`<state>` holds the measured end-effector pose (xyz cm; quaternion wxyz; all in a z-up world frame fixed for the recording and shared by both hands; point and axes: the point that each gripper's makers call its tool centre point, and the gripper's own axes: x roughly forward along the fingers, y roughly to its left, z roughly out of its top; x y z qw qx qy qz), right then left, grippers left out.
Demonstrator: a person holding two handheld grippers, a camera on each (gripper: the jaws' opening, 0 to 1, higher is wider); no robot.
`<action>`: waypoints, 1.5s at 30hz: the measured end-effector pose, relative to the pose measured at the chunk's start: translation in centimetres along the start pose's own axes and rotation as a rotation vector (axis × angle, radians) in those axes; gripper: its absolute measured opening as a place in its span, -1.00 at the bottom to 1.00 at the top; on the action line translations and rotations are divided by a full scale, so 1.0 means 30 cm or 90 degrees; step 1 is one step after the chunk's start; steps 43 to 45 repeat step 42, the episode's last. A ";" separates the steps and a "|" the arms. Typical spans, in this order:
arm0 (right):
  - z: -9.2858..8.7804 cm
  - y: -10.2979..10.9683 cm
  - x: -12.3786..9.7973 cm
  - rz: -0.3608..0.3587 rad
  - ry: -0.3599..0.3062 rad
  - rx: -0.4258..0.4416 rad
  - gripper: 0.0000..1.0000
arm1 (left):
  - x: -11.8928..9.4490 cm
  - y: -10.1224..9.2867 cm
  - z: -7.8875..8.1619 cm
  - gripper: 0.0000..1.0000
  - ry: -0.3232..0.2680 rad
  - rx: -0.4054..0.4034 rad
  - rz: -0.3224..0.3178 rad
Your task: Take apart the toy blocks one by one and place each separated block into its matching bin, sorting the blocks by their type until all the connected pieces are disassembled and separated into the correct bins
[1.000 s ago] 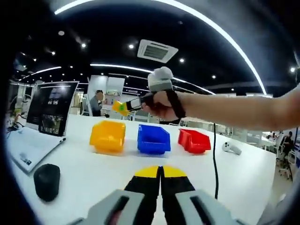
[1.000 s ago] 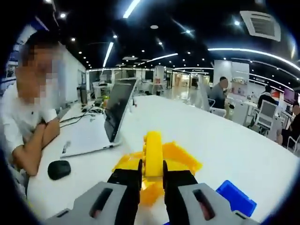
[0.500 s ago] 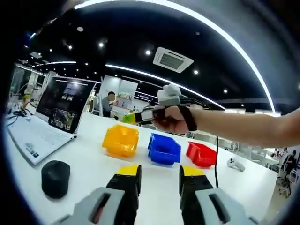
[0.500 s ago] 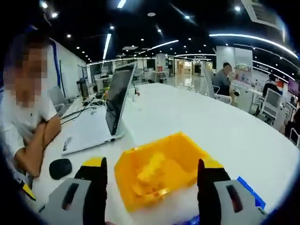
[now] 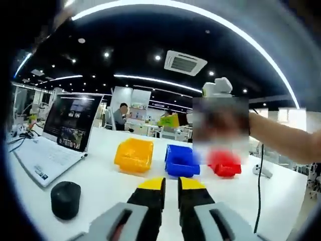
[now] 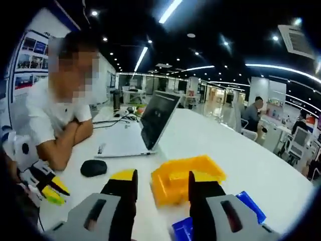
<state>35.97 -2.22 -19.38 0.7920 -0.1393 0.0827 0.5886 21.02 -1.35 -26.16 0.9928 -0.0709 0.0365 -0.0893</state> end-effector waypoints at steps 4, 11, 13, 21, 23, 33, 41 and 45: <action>-0.012 0.051 -0.122 0.010 -0.010 -0.016 -0.33 | -0.009 -0.002 0.099 -0.93 -0.078 0.066 0.022; -0.048 0.110 -0.437 -0.050 -0.080 -0.021 -0.63 | 0.025 -0.066 0.143 -0.94 -0.082 0.099 0.011; -0.126 0.101 -0.544 -0.094 -0.089 -0.002 -0.79 | 0.040 -0.106 0.144 -0.94 -0.087 0.110 -0.018; -0.471 0.032 -0.946 -0.353 -0.092 0.125 -0.95 | 0.086 -0.188 0.053 -0.94 -0.053 0.039 -0.112; -0.566 0.047 -1.030 -0.413 -0.067 0.134 -0.95 | 0.090 -0.186 0.033 -0.94 -0.042 0.033 -0.119; -0.694 0.114 -1.134 -0.444 -0.077 0.212 -0.95 | 0.119 -0.204 0.008 -0.93 -0.004 0.062 -0.152; -0.688 0.126 -1.126 -0.443 -0.085 0.196 -0.94 | 0.112 -0.204 -0.020 -0.93 0.010 0.088 -0.121; -0.688 0.128 -1.122 -0.443 -0.077 0.187 -0.94 | 0.110 -0.199 -0.019 -0.93 0.006 0.086 -0.117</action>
